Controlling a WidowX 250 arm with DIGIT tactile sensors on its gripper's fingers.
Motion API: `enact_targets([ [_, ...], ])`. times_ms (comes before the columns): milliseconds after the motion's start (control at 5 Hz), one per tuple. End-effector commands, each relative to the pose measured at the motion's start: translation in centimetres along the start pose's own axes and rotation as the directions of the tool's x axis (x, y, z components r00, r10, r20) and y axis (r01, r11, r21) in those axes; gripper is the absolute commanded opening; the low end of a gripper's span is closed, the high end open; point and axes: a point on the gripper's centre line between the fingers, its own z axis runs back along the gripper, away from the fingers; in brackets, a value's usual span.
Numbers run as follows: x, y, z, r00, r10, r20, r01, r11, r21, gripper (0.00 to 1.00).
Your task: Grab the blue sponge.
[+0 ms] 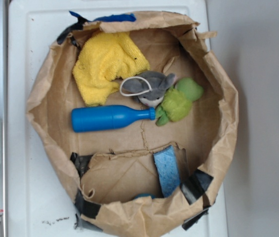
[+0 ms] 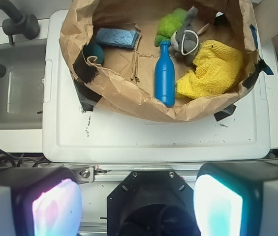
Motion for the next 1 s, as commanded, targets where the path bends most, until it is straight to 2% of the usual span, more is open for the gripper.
enact_targets([
  [0,0.0,0.0,0.0,1.0,0.0,0.0,0.0,1.0,0.0,1.0],
  [200,3.9,-0.4,-0.8,0.995,-0.086,0.045,0.088,0.996,-0.029,1.0],
  [400,7.5,-0.2,-1.5,0.992,-0.117,0.037,0.119,0.991,-0.063,1.0],
  [600,11.0,0.6,-2.9,0.979,-0.201,0.042,0.203,0.977,-0.058,1.0],
  [800,16.0,1.5,-3.8,0.961,-0.267,0.07,0.272,0.959,-0.085,1.0],
])
